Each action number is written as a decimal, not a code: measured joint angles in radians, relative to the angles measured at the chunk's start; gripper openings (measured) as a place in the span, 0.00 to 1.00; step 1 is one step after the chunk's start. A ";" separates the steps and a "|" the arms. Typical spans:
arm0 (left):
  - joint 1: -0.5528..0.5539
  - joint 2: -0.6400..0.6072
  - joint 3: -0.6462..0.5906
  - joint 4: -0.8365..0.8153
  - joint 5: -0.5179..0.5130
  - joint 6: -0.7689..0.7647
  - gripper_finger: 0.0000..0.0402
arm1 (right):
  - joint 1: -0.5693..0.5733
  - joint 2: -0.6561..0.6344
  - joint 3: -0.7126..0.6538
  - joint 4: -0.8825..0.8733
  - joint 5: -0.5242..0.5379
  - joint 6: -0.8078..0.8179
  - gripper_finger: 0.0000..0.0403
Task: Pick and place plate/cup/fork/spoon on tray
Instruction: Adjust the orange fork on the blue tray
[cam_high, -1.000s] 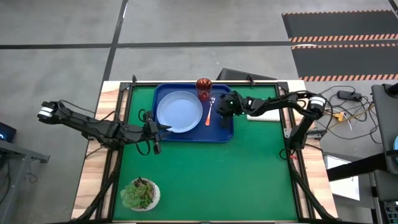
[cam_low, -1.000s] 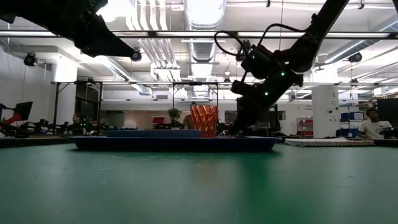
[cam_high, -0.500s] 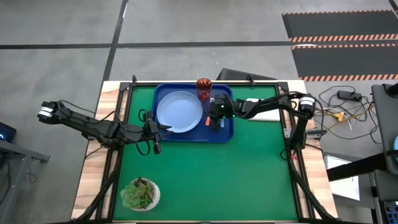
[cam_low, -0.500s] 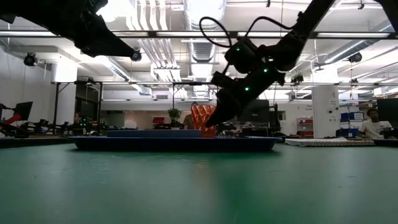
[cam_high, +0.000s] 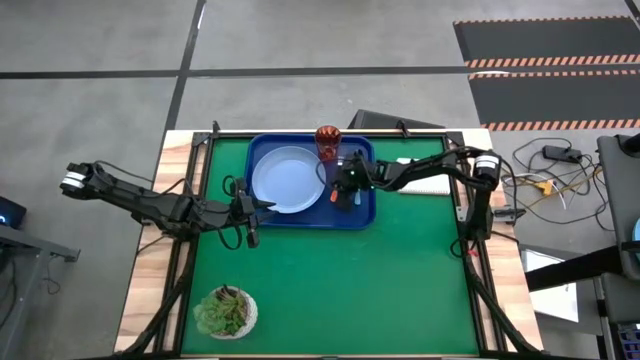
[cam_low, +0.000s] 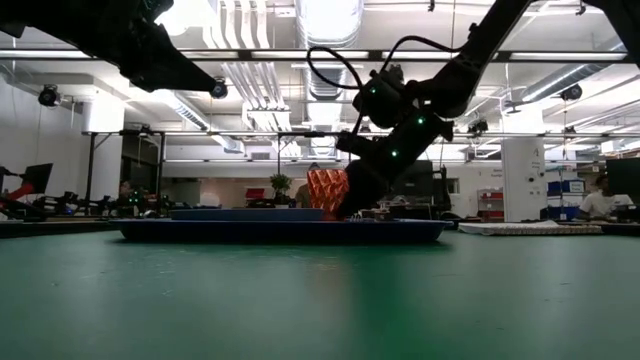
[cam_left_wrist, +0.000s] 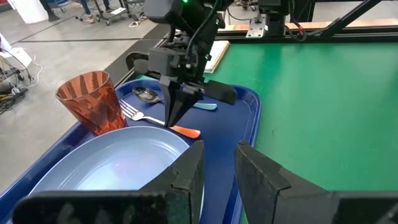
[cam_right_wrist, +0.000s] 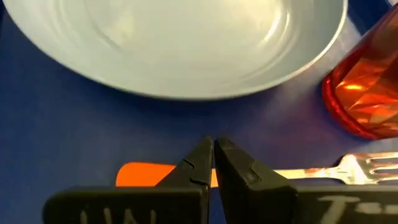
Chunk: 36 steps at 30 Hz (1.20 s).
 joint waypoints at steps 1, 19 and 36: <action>0.000 0.000 0.000 0.000 0.000 0.000 0.17 | 0.000 0.003 -0.004 0.001 0.000 0.001 0.02; 0.000 0.000 0.000 0.000 0.000 0.000 0.17 | 0.000 -0.050 -0.004 -0.204 0.000 -0.024 0.02; 0.000 0.000 0.000 0.000 0.000 -0.001 0.17 | 0.016 -0.053 0.002 -0.280 -0.001 -0.014 0.02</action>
